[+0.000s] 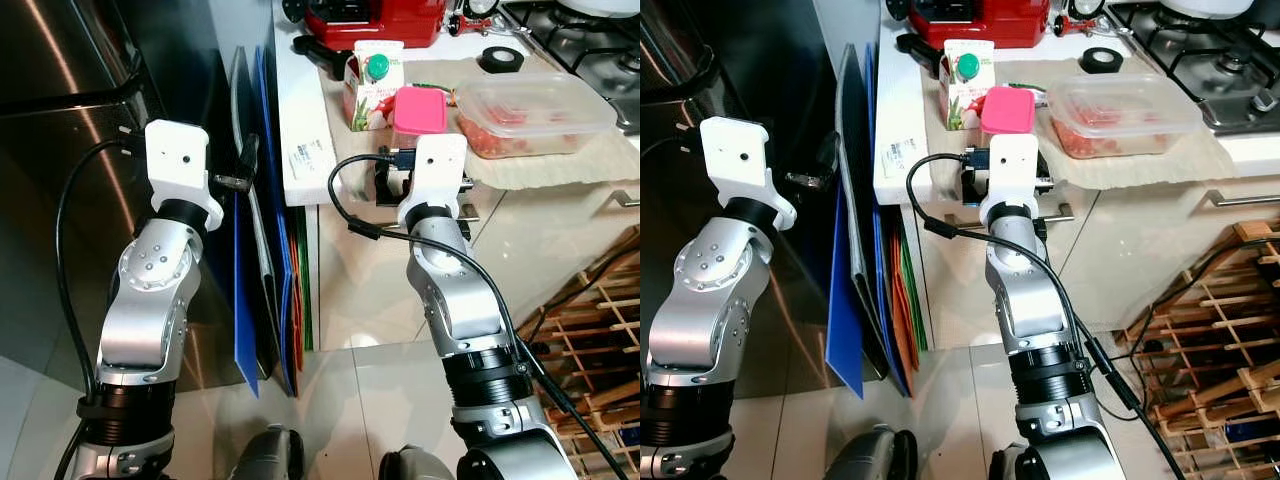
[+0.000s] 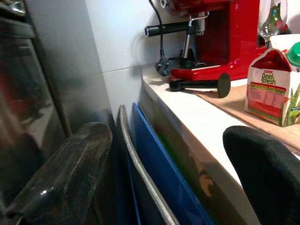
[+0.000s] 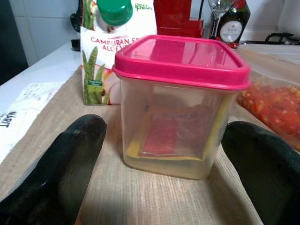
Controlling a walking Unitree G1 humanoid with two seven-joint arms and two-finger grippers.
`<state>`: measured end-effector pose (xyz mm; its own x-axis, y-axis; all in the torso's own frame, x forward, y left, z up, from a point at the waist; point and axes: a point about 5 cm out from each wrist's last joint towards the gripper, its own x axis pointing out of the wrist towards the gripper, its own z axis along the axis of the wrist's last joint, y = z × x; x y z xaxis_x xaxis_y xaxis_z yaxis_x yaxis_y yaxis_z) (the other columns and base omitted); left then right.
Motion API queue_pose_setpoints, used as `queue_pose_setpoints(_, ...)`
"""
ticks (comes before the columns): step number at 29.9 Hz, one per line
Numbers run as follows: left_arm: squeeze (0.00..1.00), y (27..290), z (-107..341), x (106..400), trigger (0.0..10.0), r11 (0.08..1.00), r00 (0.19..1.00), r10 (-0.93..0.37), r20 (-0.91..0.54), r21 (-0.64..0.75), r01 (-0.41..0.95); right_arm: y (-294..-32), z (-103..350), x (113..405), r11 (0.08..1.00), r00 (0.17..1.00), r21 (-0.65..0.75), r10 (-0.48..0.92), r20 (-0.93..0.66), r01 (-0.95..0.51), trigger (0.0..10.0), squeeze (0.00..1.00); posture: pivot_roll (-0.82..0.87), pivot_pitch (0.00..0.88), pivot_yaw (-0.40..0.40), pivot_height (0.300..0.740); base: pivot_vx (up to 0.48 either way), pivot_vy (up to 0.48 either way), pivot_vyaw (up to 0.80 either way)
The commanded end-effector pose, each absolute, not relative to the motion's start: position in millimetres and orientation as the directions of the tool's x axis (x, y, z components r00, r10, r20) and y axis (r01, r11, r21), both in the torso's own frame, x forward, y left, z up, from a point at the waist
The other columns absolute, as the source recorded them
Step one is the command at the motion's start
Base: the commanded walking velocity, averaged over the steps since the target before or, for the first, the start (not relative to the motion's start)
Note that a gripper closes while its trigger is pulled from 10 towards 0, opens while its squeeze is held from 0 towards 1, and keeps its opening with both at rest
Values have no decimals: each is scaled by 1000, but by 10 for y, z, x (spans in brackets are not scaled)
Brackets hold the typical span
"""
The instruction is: Restocking fridge
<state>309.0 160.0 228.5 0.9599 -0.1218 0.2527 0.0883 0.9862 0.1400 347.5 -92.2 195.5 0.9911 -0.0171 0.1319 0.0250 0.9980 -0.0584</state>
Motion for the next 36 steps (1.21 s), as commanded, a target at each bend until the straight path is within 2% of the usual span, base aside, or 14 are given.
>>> queue_pose_setpoints(1,0,1629,2268,3074,10000,987,962,-110,249,145,75,-1018,1990,3565,996,988,-63,-53,148,63,10000,0,133,163,25,710,0,0,0)
queue_pose_setpoints(5,0,1627,2271,3077,10000,986,962,-110,250,146,75,-1029,1984,3591,998,989,-26,-56,140,61,10000,0,136,164,25,710,0,0,0)
queue_pose_setpoints(6,0,1627,2277,3081,10000,986,962,-110,251,147,74,-1033,1985,3598,998,988,-17,-57,142,60,10000,949,137,163,24,710,0,0,0)
queue_pose_setpoints(7,0,1628,2278,3082,10000,986,962,-109,251,147,74,-1036,1985,3603,998,988,-20,-59,144,63,10000,949,138,163,24,710,0,0,0)
queue_pose_setpoints(8,0,1629,2279,3084,10000,986,962,-109,251,147,73,-1035,1984,3606,998,988,-19,-58,145,61,10000,1000,138,163,24,710,0,0,0)
queue_pose_setpoints(26,0,1623,2279,3101,10000,986,961,-109,253,149,72,-1019,1940,3650,998,987,-27,-45,153,49,10000,1000,139,136,17,710,0,0,0)
queue_pose_setpoints(27,0,1622,2278,3100,10000,986,961,-109,253,149,73,-1020,1941,3648,999,987,-25,-40,157,45,7216,678,140,133,15,710,0,0,0)
queue_pose_setpoints(28,0,1622,2275,3099,10000,986,961,-110,253,149,73,-1017,1954,3639,999,984,-11,-29,175,32,0,0,140,133,15,710,0,0,0)
queue_pose_setpoints(36,0,1615,2272,3106,10000,986,961,-111,252,151,75,-1004,1978,3627,1000,980,-11,-17,199,19,0,0,140,125,12,710,0,0,0)
